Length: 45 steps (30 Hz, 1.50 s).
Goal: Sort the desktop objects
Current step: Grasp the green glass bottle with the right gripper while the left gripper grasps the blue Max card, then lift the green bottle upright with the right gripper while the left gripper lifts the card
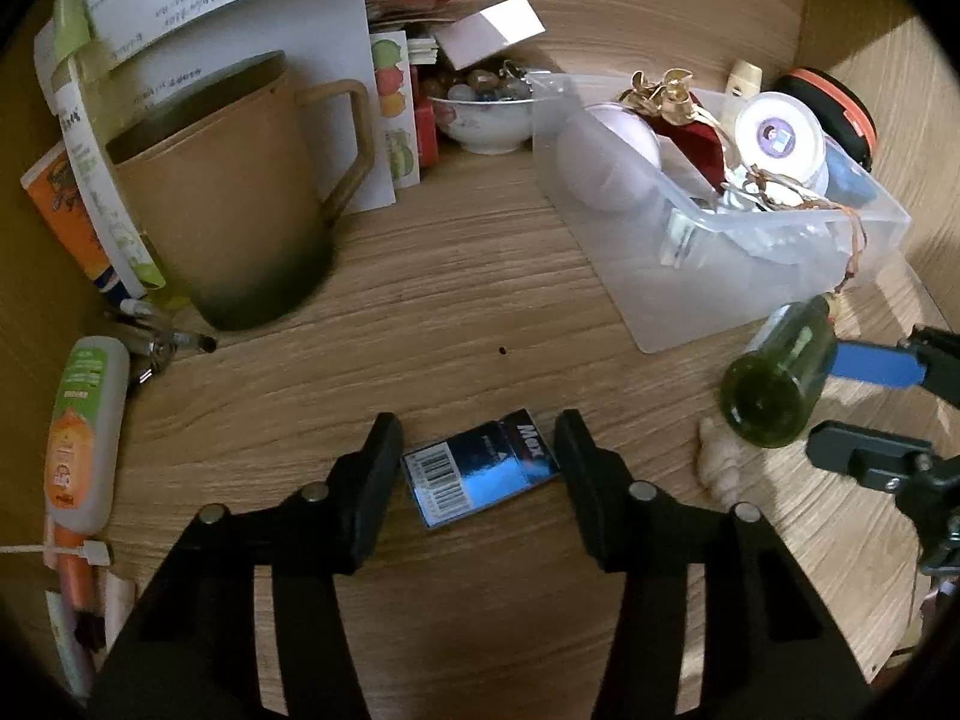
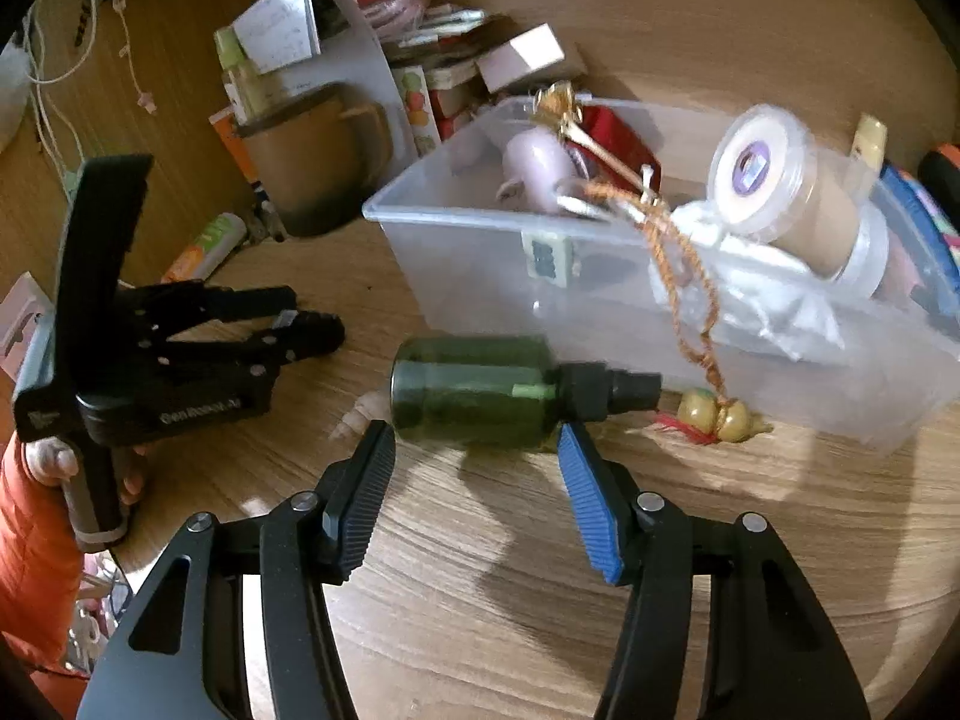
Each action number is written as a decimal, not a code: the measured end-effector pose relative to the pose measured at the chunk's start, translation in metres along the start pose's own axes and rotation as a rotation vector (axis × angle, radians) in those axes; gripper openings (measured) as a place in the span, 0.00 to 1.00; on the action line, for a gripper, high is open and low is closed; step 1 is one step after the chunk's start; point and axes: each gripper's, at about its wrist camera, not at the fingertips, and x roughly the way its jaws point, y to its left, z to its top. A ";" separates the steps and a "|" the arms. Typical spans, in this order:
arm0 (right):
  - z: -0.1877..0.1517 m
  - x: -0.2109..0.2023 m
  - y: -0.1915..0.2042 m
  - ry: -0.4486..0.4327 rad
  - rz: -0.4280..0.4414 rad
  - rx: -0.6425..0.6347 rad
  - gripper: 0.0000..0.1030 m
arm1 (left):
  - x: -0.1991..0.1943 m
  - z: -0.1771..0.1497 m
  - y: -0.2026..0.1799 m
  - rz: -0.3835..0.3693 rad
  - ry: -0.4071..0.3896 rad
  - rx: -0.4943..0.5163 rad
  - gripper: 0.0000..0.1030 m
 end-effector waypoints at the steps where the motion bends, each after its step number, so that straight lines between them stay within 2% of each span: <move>1: 0.002 -0.001 0.001 -0.009 -0.005 -0.003 0.62 | -0.001 0.000 0.002 -0.006 0.001 -0.006 0.51; 2: 0.003 -0.002 0.003 -0.016 -0.014 -0.008 0.68 | -0.002 0.000 0.003 -0.011 0.001 -0.011 0.50; 7: 0.010 0.007 0.013 -0.021 -0.042 -0.023 0.69 | -0.003 -0.003 -0.001 -0.015 0.001 -0.013 0.50; 10: 0.010 0.014 0.018 -0.023 -0.077 -0.054 0.62 | -0.005 -0.005 0.003 -0.028 -0.003 -0.031 0.50; 14: 0.008 0.014 0.021 -0.037 -0.071 -0.065 0.53 | -0.007 -0.006 0.009 -0.052 -0.011 -0.063 0.50; 20: 0.008 0.007 0.020 -0.054 -0.040 -0.044 0.51 | -0.015 -0.008 0.016 -0.061 -0.056 -0.097 0.50; 21: 0.009 0.004 0.021 -0.060 -0.035 -0.048 0.29 | -0.016 -0.008 0.016 -0.062 -0.061 -0.100 0.50; 22: 0.010 0.003 0.021 -0.055 -0.019 -0.052 0.16 | -0.018 -0.008 0.017 -0.063 -0.068 -0.103 0.50; 23: 0.011 0.003 0.020 -0.045 0.002 -0.046 0.11 | -0.019 -0.008 0.017 -0.064 -0.071 -0.104 0.50; 24: 0.011 0.003 0.019 -0.035 0.013 -0.043 0.11 | -0.020 -0.008 0.017 -0.065 -0.073 -0.104 0.50; 26: 0.010 0.006 0.022 -0.009 -0.033 -0.064 0.12 | -0.020 -0.009 0.016 -0.068 -0.071 -0.103 0.50; 28: 0.009 0.004 0.023 -0.005 -0.055 -0.069 0.18 | -0.021 -0.009 0.017 -0.068 -0.074 -0.106 0.50; 29: 0.008 0.002 0.024 -0.010 -0.057 -0.070 0.30 | -0.022 -0.010 0.018 -0.070 -0.077 -0.107 0.50; 30: 0.009 -0.001 0.025 -0.022 -0.056 -0.078 0.48 | -0.023 -0.011 0.019 -0.071 -0.079 -0.107 0.50; 32: 0.009 -0.007 0.031 -0.063 -0.055 -0.105 0.64 | -0.025 -0.013 0.020 -0.068 -0.078 -0.108 0.50; 35: 0.015 -0.006 0.043 -0.081 -0.043 -0.162 0.64 | -0.026 -0.016 0.021 -0.062 -0.070 -0.098 0.50; 38: 0.023 0.011 0.049 -0.042 0.005 -0.197 0.64 | -0.029 -0.019 0.022 -0.052 -0.068 -0.092 0.50; 43: 0.027 0.043 0.069 0.027 0.027 -0.257 0.63 | -0.033 -0.030 0.030 -0.031 -0.061 -0.101 0.50; 44: 0.027 0.046 0.069 0.035 0.033 -0.257 0.59 | -0.034 -0.032 0.033 -0.031 -0.060 -0.108 0.50; 45: 0.026 0.049 0.069 0.043 0.036 -0.258 0.49 | -0.036 -0.033 0.035 -0.029 -0.062 -0.115 0.50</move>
